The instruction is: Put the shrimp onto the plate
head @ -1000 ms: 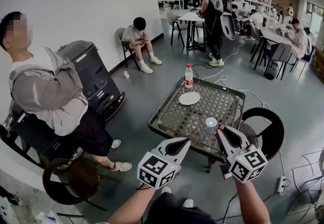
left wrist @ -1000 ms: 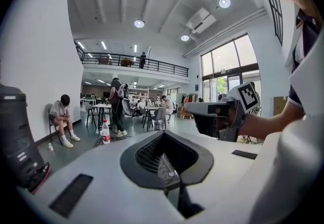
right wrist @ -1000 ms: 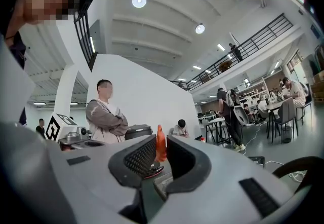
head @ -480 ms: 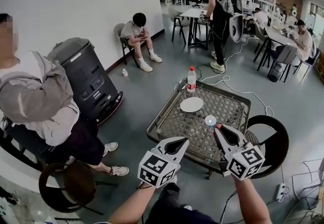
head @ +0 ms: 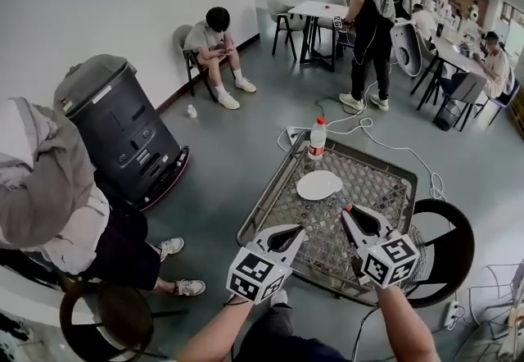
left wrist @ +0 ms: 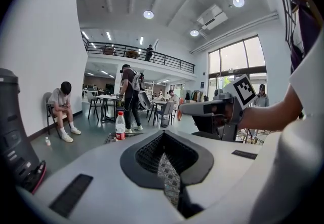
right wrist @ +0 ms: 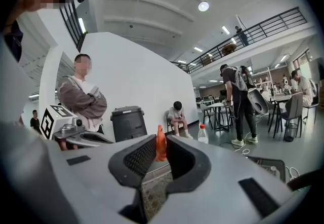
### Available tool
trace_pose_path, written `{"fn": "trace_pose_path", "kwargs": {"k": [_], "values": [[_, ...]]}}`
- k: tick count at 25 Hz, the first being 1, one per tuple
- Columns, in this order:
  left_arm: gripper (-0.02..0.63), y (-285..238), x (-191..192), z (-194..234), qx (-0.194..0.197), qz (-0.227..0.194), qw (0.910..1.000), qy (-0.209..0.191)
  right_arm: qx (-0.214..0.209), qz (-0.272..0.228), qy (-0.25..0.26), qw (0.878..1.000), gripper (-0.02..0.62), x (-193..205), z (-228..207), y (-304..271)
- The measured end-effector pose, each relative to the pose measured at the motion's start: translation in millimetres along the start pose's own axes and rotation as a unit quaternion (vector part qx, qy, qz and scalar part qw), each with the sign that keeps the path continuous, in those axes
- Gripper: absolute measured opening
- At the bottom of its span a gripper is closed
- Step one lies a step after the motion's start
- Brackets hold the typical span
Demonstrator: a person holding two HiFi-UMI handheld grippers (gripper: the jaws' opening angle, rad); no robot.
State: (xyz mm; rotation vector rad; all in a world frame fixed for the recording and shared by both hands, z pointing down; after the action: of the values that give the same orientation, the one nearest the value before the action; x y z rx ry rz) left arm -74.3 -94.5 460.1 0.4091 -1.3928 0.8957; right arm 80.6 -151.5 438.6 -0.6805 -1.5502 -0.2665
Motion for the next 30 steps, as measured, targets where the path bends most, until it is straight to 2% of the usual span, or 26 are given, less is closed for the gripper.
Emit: {"fn": "trace_pose_path", "kwargs": {"k": [3, 8, 14, 22, 30], "values": [[0.008, -9, 3, 35, 0.003, 0.005, 0.9999, 0.009, 0.009, 0.021, 0.005, 1.000, 0.060, 6, -6, -40], [0.008, -33, 14, 70, 0.021, 0.024, 0.9994, 0.014, 0.036, 0.062, 0.006, 0.997, 0.060, 25, -25, -88], [0.008, -52, 29, 91, 0.026, 0.051, 0.9981, 0.023, 0.053, 0.129, 0.000, 0.990, 0.060, 66, -54, -137], [0.008, -71, 54, 113, -0.014, 0.078, 0.9955, 0.051, 0.032, 0.243, 0.025, 0.969, 0.060, 146, -89, -210], [0.008, -81, 73, 128, -0.056, 0.106, 0.9897, 0.078, 0.004, 0.317, 0.084, 0.945, 0.060, 194, -106, -274]]}}
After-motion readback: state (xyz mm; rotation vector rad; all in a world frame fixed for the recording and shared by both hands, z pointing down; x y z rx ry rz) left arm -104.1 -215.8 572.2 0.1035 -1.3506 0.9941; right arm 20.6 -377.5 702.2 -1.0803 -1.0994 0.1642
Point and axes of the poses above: the fingertips, and each gripper's own axes: y backward along the fingers, z to its left, x out of its underside, the point moved 5 cm from there along y, backward along the fingers, and after that the axes turned 11 degrees about x, right-handed, at the moved point
